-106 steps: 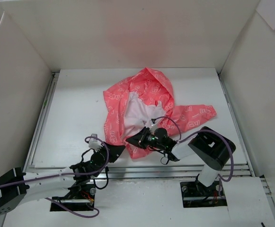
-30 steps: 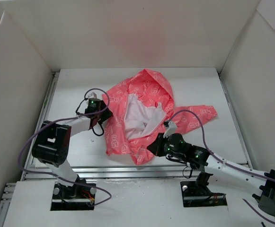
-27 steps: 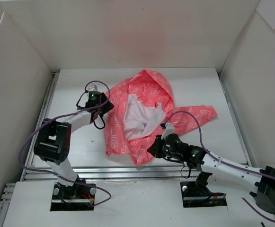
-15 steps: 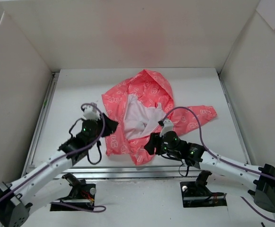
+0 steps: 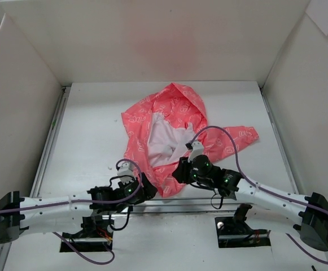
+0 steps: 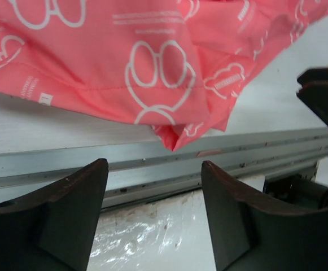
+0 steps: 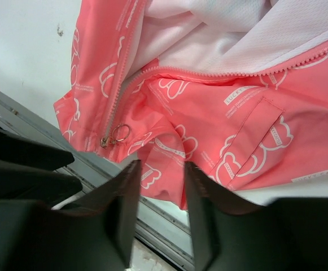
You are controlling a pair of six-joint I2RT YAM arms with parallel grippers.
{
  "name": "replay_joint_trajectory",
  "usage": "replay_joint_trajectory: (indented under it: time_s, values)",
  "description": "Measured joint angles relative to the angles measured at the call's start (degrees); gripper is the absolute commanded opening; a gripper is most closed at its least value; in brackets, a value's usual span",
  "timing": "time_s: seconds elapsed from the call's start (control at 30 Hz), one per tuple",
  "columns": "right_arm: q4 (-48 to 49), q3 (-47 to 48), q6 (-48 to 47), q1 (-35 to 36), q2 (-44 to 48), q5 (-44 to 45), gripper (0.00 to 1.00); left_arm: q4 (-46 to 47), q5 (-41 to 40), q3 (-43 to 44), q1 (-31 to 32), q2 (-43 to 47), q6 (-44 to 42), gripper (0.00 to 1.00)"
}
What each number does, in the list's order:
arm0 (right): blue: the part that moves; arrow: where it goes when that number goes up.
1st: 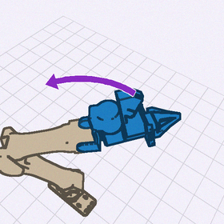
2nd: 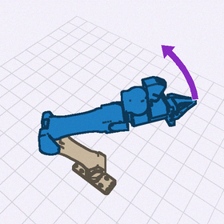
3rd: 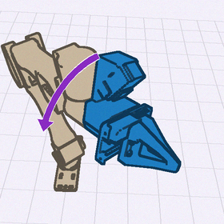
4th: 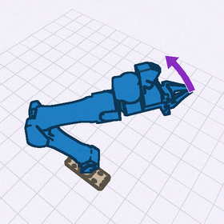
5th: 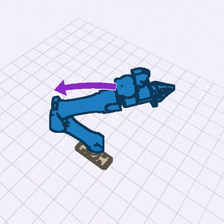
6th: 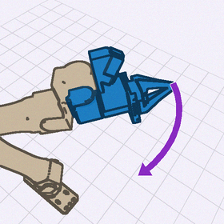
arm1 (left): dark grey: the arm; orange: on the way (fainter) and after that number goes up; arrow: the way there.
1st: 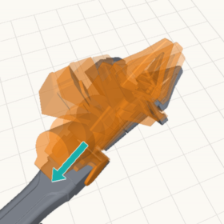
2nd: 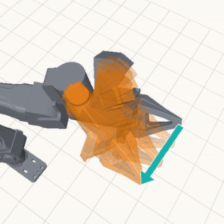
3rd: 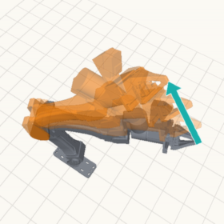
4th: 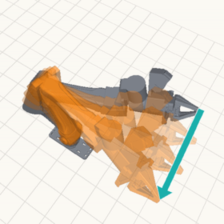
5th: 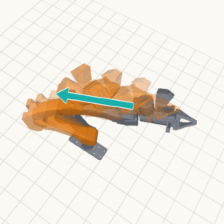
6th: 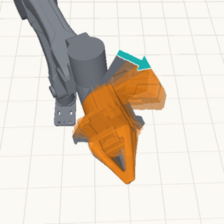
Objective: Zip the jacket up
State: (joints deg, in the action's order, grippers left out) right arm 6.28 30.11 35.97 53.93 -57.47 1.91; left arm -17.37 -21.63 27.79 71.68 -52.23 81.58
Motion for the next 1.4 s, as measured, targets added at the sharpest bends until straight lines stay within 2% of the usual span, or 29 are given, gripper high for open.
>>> replay_joint_trajectory:
  time_s: [0.1,0.33,0.43,0.5,0.57,0.67,0.97,1.0,1.03,1.2,1.23,1.3,1.33,1.4]
  values:
    - [0.1,0.0,0.1,0.0,0.0,-0.3,0.21,1.3,-2.6,0.0,0.0,-2.6,4.2,0.66]
    - [1.6,-3.2,1.2,0.0,2.8,-3.0,0.21,8.5,-8.5,-0.1,0.7,-5.7,8.2,0.64]
    - [1.7,-4.3,1.8,0.0,3.5,-3.7,0.3,10.5,-10.2,-0.1,0.9,-7.9,9.0,0.63]
    - [1.7,-4.5,2.0,0.0,3.5,-4.2,0.36,11.3,-10.9,0.0,1.0,-9.7,9.4,0.58]
    - [1.8,-4.5,2.1,0.0,3.5,-4.7,0.38,11.3,-11.5,0.1,1.0,-11.3,9.8,0.53]
    - [2.2,-4.5,2.1,0.0,3.5,-5.3,0.43,11.1,-12.5,0.5,1.0,-12.8,10.5,0.5]
    - [2.5,-4.5,1.6,0.0,2.4,-6.4,0.42,10.4,-16.3,4.5,1.0,-14.9,11.1,0.49]
    - [2.4,-4.5,1.5,0.0,2.3,-6.5,0.43,10.4,-16.7,4.5,1.0,-15.0,11.2,0.46]
    - [2.4,-4.5,1.5,0.0,2.3,-6.5,0.43,10.4,-17.0,4.5,1.0,-15.1,11.3,0.37]
    - [2.4,-4.5,1.4,0.0,2.1,-6.7,0.46,9.7,-17.9,4.6,1.0,-16.1,11.7,0.27]
    - [2.4,-4.5,1.4,0.0,1.9,-6.6,0.51,9.2,-18.1,4.7,1.0,-16.2,11.9,0.18]
    - [2.3,-4.2,1.2,0.0,1.1,-6.6,0.53,8.3,-18.6,5.1,1.0,-16.4,12.4,0.1]
    - [2.3,-3.9,1.0,0.0,0.5,-6.6,0.54,7.9,-18.8,5.2,1.0,-16.5,12.7,0.02]
    - [2.1,-2.7,0.4,0.0,-1.4,-6.5,0.54,6.5,-19.1,5.2,1.0,-16.5,13.5,0.0]
